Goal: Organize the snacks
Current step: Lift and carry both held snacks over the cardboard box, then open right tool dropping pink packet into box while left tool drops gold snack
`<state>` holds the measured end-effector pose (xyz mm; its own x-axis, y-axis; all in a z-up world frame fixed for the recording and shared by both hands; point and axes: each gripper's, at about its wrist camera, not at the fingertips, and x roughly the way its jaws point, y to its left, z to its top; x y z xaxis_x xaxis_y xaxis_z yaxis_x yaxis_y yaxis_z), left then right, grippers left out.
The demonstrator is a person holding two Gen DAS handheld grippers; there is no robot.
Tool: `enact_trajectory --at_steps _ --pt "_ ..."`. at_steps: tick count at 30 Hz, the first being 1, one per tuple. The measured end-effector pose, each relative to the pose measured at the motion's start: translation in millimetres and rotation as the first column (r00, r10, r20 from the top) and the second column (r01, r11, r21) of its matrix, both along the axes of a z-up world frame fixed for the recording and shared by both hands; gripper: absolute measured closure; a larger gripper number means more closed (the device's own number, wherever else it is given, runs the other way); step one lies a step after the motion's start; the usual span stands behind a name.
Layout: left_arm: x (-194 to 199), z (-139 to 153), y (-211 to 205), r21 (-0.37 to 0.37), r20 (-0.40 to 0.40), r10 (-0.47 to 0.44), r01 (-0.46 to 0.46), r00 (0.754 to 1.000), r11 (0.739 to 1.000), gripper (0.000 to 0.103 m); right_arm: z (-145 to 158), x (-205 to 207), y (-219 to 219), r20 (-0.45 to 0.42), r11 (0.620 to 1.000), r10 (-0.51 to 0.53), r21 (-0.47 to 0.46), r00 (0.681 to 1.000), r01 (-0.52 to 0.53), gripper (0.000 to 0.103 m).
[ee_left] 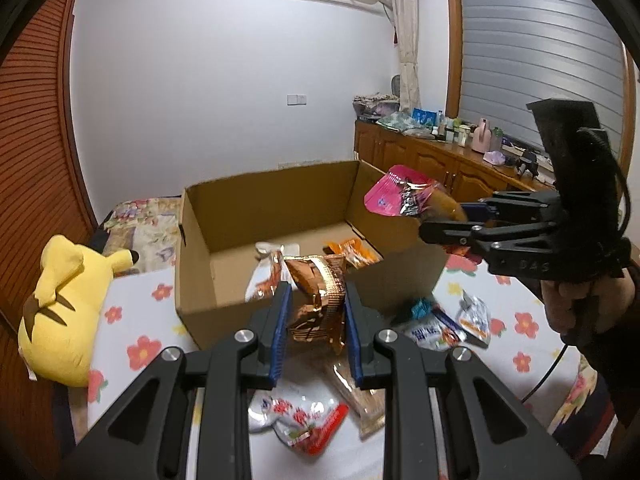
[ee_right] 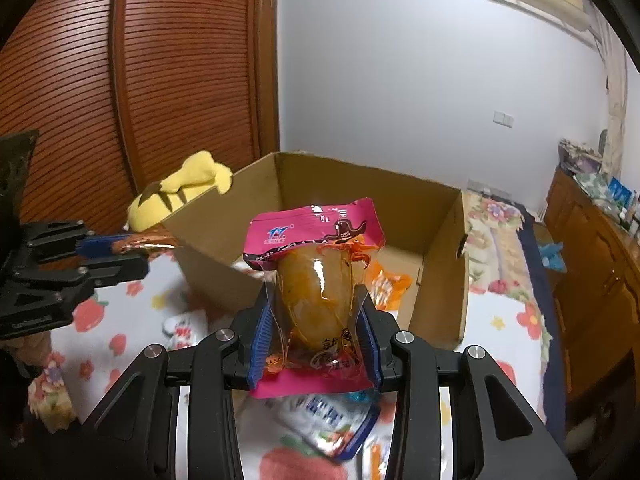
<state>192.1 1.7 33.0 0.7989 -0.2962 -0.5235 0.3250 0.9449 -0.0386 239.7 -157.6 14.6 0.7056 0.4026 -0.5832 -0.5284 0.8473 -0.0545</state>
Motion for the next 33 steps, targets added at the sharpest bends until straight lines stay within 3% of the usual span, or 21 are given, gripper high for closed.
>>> enact_trajectory --at_steps 15,27,33 --pt "67.9 -2.4 -6.9 0.031 -0.029 0.011 -0.01 1.0 0.999 0.08 -4.8 66.0 -7.3 -0.005 0.999 -0.044 -0.02 0.999 0.044 0.064" --pt "92.6 -19.9 -9.3 0.042 -0.075 0.033 -0.03 0.997 0.999 0.08 -19.9 80.9 -15.1 -0.054 0.998 -0.056 -0.031 0.997 0.054 0.057" --pt "98.4 -23.8 -10.7 0.051 -0.086 0.042 -0.038 0.995 0.998 0.08 -16.6 80.9 -16.9 -0.047 0.998 -0.058 -0.016 0.997 0.057 0.047"
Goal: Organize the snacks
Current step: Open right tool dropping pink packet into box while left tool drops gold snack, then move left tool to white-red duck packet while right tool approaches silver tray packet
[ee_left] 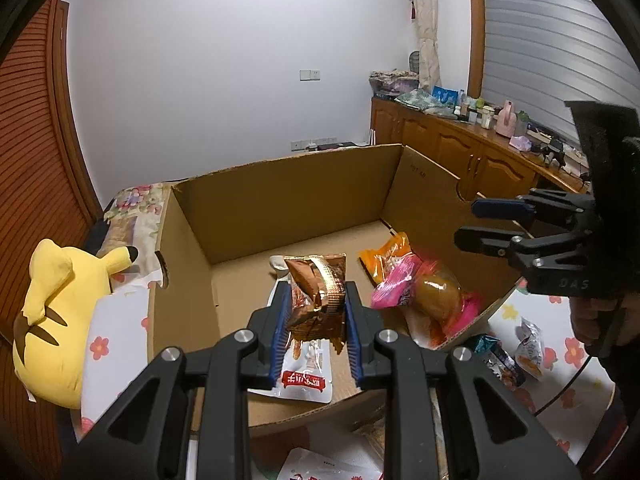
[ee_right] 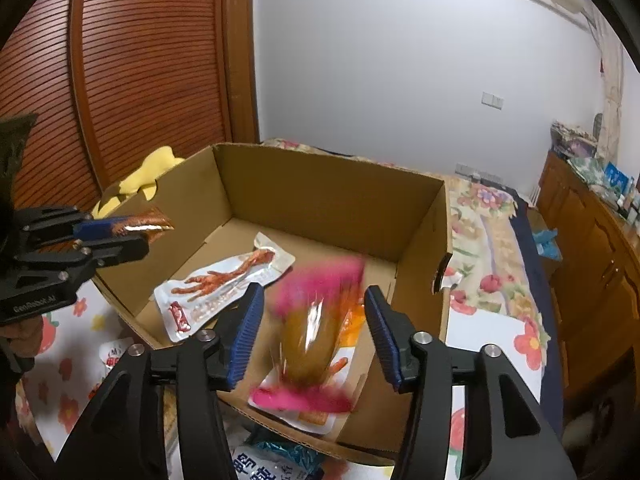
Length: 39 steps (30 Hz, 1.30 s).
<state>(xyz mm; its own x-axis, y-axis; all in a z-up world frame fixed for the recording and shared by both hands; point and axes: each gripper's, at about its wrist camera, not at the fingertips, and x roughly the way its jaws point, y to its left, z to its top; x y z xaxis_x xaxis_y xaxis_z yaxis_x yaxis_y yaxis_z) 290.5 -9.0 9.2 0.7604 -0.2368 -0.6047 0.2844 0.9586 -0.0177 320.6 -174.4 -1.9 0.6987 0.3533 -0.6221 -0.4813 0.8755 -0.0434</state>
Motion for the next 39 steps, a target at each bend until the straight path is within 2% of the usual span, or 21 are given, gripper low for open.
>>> enact_trajectory --at_steps 6,13,17,25,29,34,39 --pt "5.6 -1.5 -4.2 0.014 -0.008 0.001 -0.001 1.0 1.0 0.078 4.4 -11.0 -5.9 0.012 1.0 -0.005 0.011 1.0 0.005 0.046" --pt "4.5 -2.0 -7.2 0.008 -0.02 0.02 -0.02 1.0 1.0 0.072 7.8 -34.2 -21.6 0.024 0.999 -0.024 0.022 0.999 0.024 0.046" --pt "-12.6 3.0 -8.3 0.002 -0.008 0.019 -0.019 1.0 1.0 0.07 10.5 -48.1 -32.4 0.03 0.999 -0.052 0.016 0.998 0.052 0.046" --pt "-60.1 7.9 -2.8 -0.001 0.021 0.022 -0.022 1.0 1.0 0.059 9.8 -87.8 -60.3 0.027 0.992 -0.124 0.037 0.992 0.123 0.042" --pt "-81.4 -0.2 0.8 -0.012 0.015 0.027 -0.027 1.0 1.0 0.058 0.9 -109.0 -67.8 0.022 0.989 -0.144 0.03 0.989 0.143 0.034" --pt "-96.9 -17.7 4.5 -0.018 -0.014 0.035 -0.036 0.999 0.999 0.058 -11.0 -126.8 -82.5 -0.007 0.983 -0.181 0.039 0.983 0.181 0.031" --pt "-106.9 -38.0 5.2 0.014 -0.028 0.051 -0.05 0.998 0.999 0.056 -27.2 -135.9 -92.2 -0.037 0.975 -0.218 0.031 0.975 0.219 0.028"
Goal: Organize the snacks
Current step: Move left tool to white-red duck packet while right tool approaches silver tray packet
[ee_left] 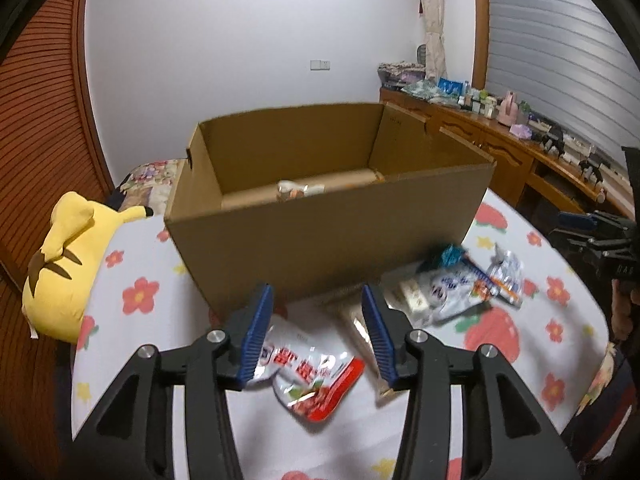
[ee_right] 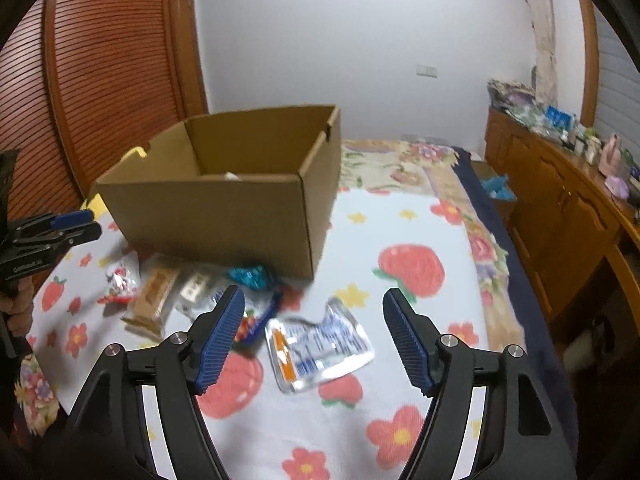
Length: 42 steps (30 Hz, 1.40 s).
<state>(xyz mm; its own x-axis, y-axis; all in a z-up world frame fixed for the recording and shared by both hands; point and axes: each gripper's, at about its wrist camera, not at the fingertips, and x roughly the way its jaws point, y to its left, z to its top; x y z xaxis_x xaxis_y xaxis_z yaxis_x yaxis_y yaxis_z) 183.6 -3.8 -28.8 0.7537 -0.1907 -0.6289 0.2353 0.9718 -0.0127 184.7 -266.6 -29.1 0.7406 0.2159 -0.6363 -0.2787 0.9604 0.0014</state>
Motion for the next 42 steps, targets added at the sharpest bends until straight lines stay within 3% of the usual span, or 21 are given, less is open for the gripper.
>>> enact_trajectory --at_steps 9,11,15,29,33,42 --pt "2.6 -35.7 12.1 0.013 -0.075 0.069 -0.068 0.995 0.998 0.056 -35.1 -4.7 -4.4 -0.055 1.0 -0.03 -0.007 0.998 0.03 0.028" --pt "1.5 -41.4 14.4 0.033 -0.083 0.096 -0.094 0.992 0.995 0.056 -41.6 -6.8 2.5 -0.048 0.998 -0.039 -0.048 0.998 0.037 0.028" --pt "-2.1 -50.2 19.6 0.012 -0.108 0.106 -0.105 0.989 0.994 0.055 -52.8 -11.9 12.0 -0.058 0.999 -0.024 -0.044 0.998 0.022 0.028" --pt "20.9 -62.4 25.6 -0.032 -0.181 0.171 -0.179 0.969 0.983 0.046 -61.8 -4.8 15.2 -0.058 0.999 -0.034 -0.03 0.998 0.032 0.028" --pt "29.4 -64.2 24.0 -0.015 -0.194 0.194 -0.201 0.962 0.979 0.039 -62.3 -8.1 16.9 -0.055 0.999 -0.032 -0.025 0.998 0.031 0.028" --pt "32.8 -76.5 15.2 0.015 -0.221 0.173 -0.174 0.96 0.985 0.036 -66.9 -12.2 20.2 -0.046 0.999 -0.034 -0.039 0.998 0.032 0.028"
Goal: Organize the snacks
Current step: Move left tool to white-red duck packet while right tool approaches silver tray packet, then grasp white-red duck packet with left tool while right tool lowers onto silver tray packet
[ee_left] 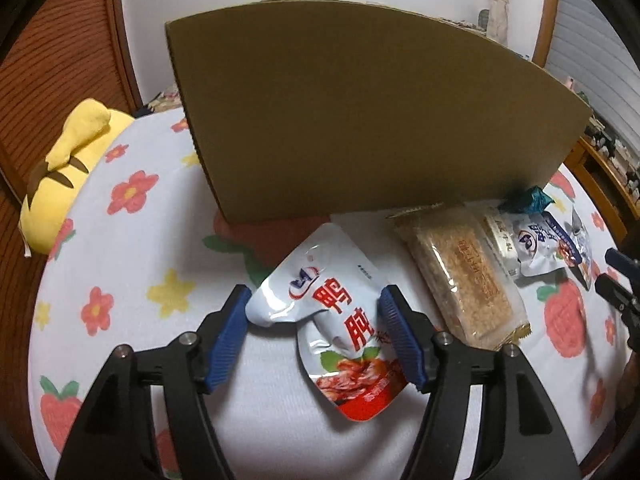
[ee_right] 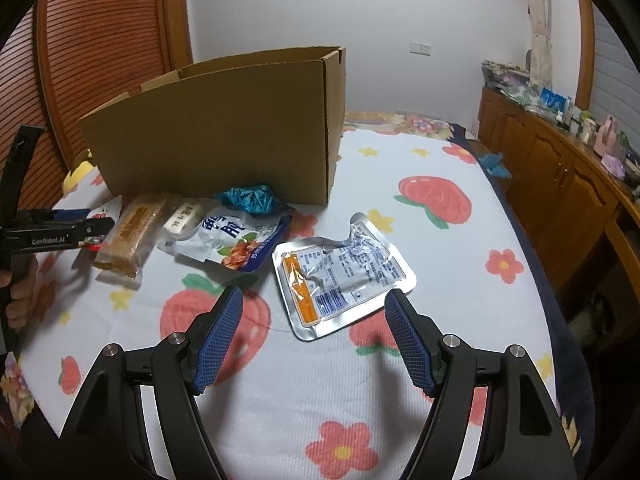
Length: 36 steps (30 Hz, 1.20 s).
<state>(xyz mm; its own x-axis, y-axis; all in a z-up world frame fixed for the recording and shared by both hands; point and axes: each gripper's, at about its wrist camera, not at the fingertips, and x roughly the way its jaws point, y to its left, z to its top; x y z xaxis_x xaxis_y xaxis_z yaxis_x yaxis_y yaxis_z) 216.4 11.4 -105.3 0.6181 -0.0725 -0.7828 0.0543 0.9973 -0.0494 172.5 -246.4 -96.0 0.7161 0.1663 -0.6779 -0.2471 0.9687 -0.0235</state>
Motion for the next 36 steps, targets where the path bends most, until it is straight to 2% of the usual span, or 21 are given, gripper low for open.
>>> enact_trajectory --at_steps 12,24,36 --pt "7.8 -1.7 -4.6 0.022 0.028 -0.023 0.022 0.999 0.999 0.033 -2.3 -2.1 1.0 0.0 1.0 -0.006 -0.008 1.0 0.006 0.028" --pt "-10.1 -0.6 -3.0 0.009 0.047 -0.094 0.094 0.994 0.996 0.051 -5.0 -0.3 -0.8 -0.015 1.0 -0.017 -0.001 1.0 0.017 0.028" --pt "-21.9 2.0 -11.4 0.025 0.049 -0.115 0.113 0.992 0.993 0.052 -3.6 1.4 -7.0 -0.019 0.999 -0.039 0.025 0.999 0.039 0.028"
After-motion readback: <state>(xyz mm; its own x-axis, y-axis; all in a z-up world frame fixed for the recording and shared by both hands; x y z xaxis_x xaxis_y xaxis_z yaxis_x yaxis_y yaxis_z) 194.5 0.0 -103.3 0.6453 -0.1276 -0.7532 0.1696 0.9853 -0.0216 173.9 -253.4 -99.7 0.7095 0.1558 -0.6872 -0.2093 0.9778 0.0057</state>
